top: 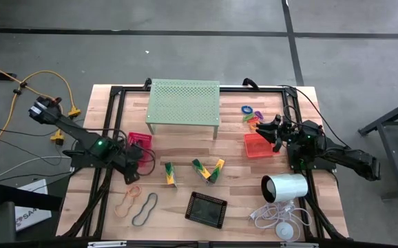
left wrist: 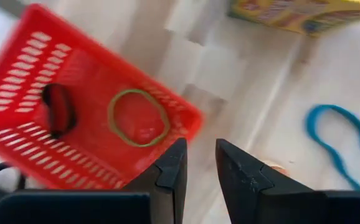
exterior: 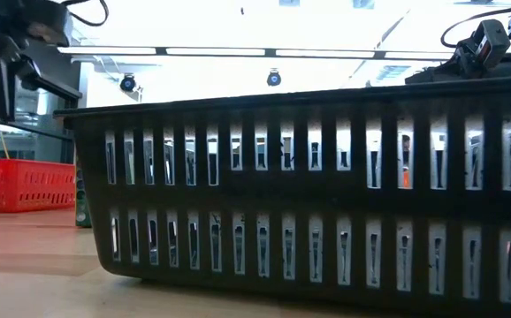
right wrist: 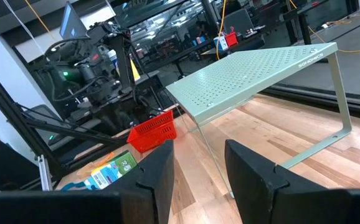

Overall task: Pick & Place Office Desk Supplies
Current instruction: Put the yellow rubber band into the red bin

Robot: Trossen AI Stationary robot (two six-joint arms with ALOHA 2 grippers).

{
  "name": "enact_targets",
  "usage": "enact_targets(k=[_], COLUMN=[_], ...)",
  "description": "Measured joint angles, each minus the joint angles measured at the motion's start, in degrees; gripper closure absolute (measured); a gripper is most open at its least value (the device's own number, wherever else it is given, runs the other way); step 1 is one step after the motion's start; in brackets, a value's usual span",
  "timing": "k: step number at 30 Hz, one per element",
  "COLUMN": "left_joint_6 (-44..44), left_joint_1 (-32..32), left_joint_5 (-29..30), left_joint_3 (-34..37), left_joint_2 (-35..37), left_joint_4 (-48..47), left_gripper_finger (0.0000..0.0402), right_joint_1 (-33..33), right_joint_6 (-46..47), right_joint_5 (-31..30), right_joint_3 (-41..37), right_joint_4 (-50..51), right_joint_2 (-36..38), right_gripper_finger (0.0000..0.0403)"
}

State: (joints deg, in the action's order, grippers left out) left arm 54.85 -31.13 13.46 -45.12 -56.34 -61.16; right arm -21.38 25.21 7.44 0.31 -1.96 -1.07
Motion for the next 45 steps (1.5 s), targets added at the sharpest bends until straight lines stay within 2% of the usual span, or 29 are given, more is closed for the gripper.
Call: enact_targets(k=[6,13,17,26,45], left_joint_6=[1.4,12.1,15.3,17.0,18.5], left_joint_1=[-6.1,-13.2,-15.9,-17.1,-23.0], left_joint_5=[-2.1,-2.0,-1.1,-0.1,-0.9], left_joint_3=[0.0,0.0,0.0,0.0,0.0], left_joint_2=[-0.5,-1.4,-1.6,-3.0,-16.2], left_joint_4=[3.3,3.3,3.2,2.9,4.3], left_gripper_finger=[0.0323,0.0323,0.0323,0.0323,0.0323], right_joint_1=[0.0,0.0,0.0,0.0,0.0], right_joint_6=[0.0,0.0,0.0,0.0,0.0], right_joint_5=[0.0,0.0,0.0,0.0,0.0], right_joint_3=[0.0,0.0,0.0,0.0,0.0], right_joint_4=[0.0,0.0,0.0,0.0,0.0], right_joint_2=[0.0,0.0,0.0,0.0,0.0], right_gripper_finger=[0.0272,0.0272,0.0272,0.0272,0.0272])
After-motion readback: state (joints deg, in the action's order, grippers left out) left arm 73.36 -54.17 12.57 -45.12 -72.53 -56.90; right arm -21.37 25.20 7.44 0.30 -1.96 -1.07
